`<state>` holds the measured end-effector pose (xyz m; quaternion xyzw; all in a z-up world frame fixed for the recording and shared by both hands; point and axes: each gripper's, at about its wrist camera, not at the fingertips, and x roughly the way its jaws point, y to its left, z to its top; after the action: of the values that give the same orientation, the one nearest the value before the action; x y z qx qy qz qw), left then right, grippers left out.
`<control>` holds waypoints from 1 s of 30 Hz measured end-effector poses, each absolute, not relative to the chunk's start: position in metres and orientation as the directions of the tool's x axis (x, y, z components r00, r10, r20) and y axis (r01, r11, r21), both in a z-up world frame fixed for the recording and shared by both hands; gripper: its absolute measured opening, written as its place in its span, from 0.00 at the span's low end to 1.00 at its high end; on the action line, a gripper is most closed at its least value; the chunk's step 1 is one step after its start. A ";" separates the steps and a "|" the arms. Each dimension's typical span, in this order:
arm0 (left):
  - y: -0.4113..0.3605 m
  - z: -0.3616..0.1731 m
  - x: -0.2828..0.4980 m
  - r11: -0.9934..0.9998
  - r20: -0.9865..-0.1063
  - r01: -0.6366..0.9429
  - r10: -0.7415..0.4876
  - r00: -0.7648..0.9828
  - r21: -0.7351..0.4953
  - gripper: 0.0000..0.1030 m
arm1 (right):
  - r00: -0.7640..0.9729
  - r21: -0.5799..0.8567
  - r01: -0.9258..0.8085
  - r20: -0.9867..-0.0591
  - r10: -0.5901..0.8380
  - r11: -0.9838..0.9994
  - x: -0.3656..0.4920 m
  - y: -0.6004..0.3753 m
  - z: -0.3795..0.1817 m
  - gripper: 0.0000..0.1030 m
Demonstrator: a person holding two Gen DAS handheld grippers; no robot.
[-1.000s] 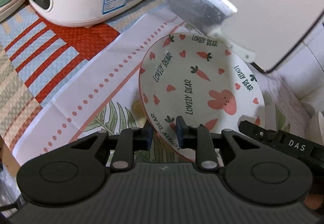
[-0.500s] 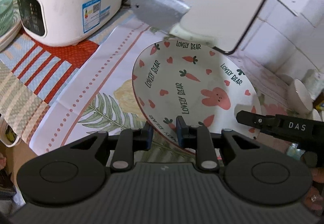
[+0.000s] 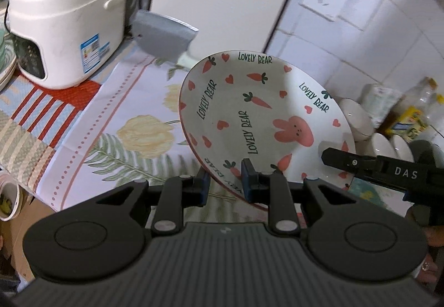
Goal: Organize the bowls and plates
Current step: 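Lift the bunny plate off the cloth with the right gripper, then carry the bunny plate over the blue egg plate and lower it on top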
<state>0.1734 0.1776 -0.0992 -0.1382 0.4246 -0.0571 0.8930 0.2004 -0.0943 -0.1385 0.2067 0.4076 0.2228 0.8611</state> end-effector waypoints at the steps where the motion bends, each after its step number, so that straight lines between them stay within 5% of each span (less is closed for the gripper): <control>1: 0.174 -0.095 0.171 0.954 -0.739 -0.007 -0.227 0.634 -0.299 0.21 | 0.575 0.534 -0.217 -0.607 0.548 0.818 0.196 -0.098 -0.134 0.20; 30: 0.055 -0.070 0.101 0.913 -0.728 0.253 -0.407 0.551 -0.319 0.21 | 0.687 0.503 -0.067 -0.603 0.405 0.861 0.070 -0.225 -0.096 0.21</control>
<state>0.1014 0.0552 -0.0698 -0.0888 0.4348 -0.1883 0.8761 0.0696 -0.2246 -0.0964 0.2274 0.3724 0.1326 0.8899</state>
